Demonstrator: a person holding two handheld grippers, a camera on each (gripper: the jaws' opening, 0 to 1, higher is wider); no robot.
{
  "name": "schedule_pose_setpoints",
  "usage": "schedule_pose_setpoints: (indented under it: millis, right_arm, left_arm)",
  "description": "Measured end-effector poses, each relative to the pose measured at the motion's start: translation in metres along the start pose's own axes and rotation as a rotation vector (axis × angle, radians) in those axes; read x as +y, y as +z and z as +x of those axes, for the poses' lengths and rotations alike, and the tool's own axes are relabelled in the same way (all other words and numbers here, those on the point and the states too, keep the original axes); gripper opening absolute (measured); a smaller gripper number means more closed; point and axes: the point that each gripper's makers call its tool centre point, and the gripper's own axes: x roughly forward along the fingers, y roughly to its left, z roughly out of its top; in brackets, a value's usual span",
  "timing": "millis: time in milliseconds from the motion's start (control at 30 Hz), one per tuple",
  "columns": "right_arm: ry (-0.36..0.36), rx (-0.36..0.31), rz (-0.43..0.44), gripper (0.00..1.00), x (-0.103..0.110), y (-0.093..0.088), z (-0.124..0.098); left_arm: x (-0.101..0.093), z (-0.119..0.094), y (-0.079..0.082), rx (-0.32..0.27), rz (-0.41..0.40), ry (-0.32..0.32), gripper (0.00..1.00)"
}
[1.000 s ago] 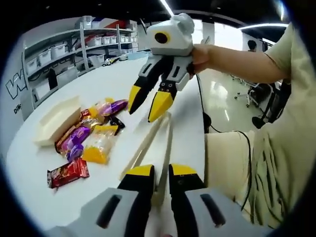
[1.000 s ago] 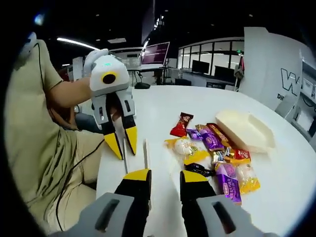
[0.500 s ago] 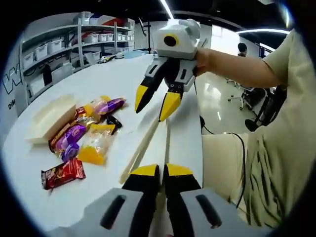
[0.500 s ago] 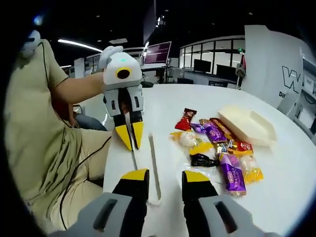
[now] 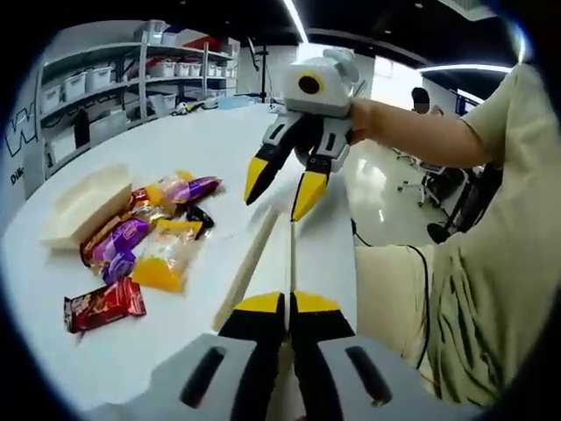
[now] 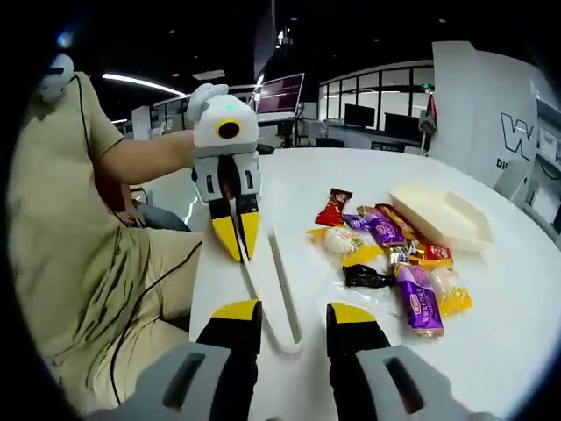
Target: Place the target food into the container with the food tongs after gripping and lifting it, then release it inside without dropping or visibly crushing the food.
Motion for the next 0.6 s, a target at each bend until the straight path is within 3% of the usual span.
schedule_pose_setpoints:
  millis: [400,600]
  right_arm:
    - [-0.004,-0.01,0.038,0.29,-0.0018,-0.0062,-0.0004]
    - [0.001,0.002,0.036,0.25,-0.0021,-0.0098,0.0051]
  left_arm:
    - [0.0039,-0.0026,0.0019,-0.07,-0.021,0.034,0.01]
    - [0.0019,-0.0012,0.0004,-0.058,-0.005,0.036,0.01]
